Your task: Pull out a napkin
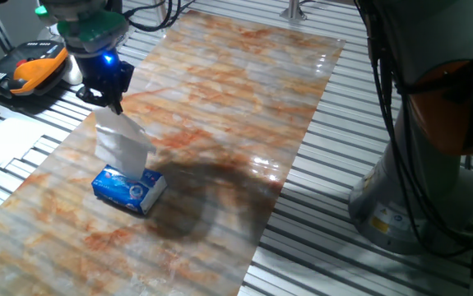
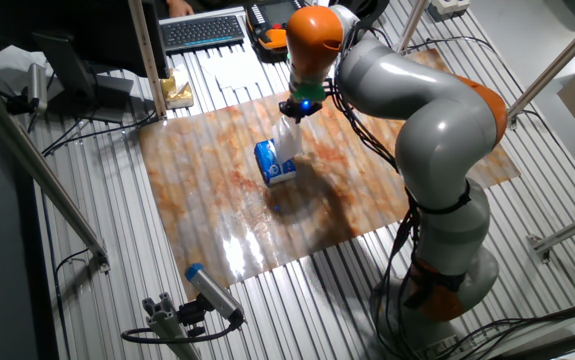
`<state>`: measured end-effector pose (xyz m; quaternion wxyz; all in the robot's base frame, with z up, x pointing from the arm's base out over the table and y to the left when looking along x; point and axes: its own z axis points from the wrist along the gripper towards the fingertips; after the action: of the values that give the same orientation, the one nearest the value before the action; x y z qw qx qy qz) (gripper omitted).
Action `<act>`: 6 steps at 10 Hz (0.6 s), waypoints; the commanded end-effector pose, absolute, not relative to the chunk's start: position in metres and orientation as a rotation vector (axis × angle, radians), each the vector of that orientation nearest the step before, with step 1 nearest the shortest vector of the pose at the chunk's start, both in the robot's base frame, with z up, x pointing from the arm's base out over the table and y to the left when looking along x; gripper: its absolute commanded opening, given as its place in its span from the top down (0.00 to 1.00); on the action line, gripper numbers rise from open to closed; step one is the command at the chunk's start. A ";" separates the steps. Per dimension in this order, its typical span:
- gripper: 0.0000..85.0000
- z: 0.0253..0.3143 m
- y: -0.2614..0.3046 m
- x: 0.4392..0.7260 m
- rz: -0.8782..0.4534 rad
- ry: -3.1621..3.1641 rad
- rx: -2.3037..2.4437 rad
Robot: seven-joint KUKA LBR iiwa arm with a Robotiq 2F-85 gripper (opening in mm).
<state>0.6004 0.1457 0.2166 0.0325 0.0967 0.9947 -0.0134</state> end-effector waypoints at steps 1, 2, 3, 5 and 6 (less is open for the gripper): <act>1.00 0.218 0.142 0.600 -0.035 3.061 0.292; 1.00 0.221 0.138 0.600 -0.023 3.062 0.285; 1.00 0.222 0.134 0.599 -0.009 3.064 0.282; 1.00 0.225 0.127 0.598 -0.001 3.063 0.275; 1.00 0.225 0.124 0.597 0.003 3.062 0.270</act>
<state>0.5968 0.1235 0.2253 0.0340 0.0872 0.9956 0.0010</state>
